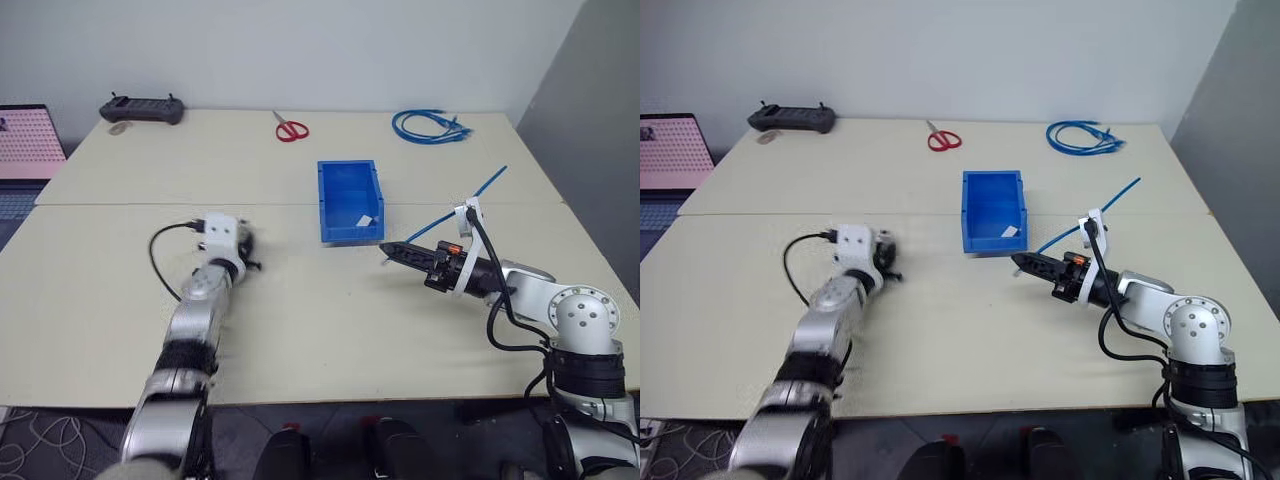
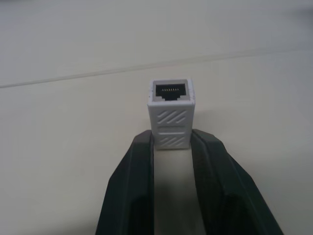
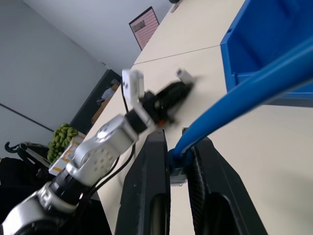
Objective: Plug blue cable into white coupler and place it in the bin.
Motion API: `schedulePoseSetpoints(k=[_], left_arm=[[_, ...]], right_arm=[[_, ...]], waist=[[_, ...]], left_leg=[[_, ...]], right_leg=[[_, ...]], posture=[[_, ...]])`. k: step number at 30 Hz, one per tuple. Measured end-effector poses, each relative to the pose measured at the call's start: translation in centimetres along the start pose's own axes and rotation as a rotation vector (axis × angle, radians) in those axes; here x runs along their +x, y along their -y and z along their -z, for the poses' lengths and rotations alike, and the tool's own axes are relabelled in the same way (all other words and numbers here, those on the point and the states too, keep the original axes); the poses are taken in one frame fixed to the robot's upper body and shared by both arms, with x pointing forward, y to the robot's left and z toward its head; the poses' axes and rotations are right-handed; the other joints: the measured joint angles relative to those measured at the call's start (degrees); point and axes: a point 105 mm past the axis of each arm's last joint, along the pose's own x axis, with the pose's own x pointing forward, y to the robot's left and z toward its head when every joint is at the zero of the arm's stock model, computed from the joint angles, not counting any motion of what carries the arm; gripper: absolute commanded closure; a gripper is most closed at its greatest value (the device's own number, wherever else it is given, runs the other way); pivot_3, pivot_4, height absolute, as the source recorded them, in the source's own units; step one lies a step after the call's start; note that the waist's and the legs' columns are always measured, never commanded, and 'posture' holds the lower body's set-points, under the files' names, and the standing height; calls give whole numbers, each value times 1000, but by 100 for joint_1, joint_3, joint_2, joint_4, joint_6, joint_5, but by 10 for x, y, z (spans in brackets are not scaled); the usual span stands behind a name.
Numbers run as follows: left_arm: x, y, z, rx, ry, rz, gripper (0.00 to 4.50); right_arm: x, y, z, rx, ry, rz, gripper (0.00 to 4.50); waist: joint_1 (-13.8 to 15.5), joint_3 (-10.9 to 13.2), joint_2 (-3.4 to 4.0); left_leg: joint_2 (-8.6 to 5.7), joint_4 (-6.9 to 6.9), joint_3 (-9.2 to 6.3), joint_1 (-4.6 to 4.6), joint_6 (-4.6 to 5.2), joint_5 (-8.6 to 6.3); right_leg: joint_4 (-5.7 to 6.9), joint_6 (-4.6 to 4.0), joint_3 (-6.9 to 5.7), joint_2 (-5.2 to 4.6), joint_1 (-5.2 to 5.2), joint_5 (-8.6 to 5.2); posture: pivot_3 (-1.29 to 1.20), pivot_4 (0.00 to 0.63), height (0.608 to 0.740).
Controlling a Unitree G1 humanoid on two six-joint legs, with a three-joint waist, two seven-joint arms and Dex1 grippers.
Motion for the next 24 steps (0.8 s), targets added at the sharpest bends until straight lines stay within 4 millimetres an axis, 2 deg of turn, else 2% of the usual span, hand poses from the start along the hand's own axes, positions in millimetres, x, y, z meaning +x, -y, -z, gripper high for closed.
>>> schedulePoseSetpoints(k=[1,5,8,11,15,20,22,24], left_arm=[[-16,19,-1,49,-10,156,3744],[-64,74,2,186,-75,616,3744],[-74,91,3,205,-85,775,3744],[-66,104,6,267,-63,886,3744],[-48,98,10,349,-37,924,3744],[-35,100,9,372,8,979,3744],[-31,100,10,366,14,998,3744],[-29,100,10,362,17,1006,3744]], right_arm=[[0,-1,0,-5,-2,-7,4295],[1,-4,-5,-30,-11,-24,4295],[8,-8,-6,-44,-27,-50,4295],[12,-7,-5,-64,-48,-56,4295],[17,-4,4,-129,-115,-47,4295],[21,0,17,-344,-220,-34,4295],[24,-5,31,-504,-291,-72,4295],[27,-6,41,-556,-308,-99,4295]], waist=[[-30,0,0],[-2,8,22],[25,10,23],[50,10,22],[45,9,22],[45,7,19],[56,4,15],[55,2,13]], left_leg=[[4,-2,1,2,0,0],[4,-3,-1,24,4,0],[3,2,-4,26,12,5],[-2,3,-4,18,12,5],[0,3,-5,3,14,4],[-4,8,-5,1,16,3],[-4,14,-11,4,16,3],[-5,15,-9,8,16,3]], right_leg=[[1,-5,2,3,-2,-3],[6,11,1,17,11,-25],[3,18,-1,37,16,-23],[-3,20,-1,39,16,-22],[-8,17,-2,40,5,-22],[-9,19,-3,36,6,-22],[-8,21,-9,37,11,-22],[-6,22,-7,37,14,-21]], posture=[[0,150,740],[0,150,740],[0,150,740],[0,150,740],[0,150,740],[0,150,740],[0,150,740],[0,150,740]])
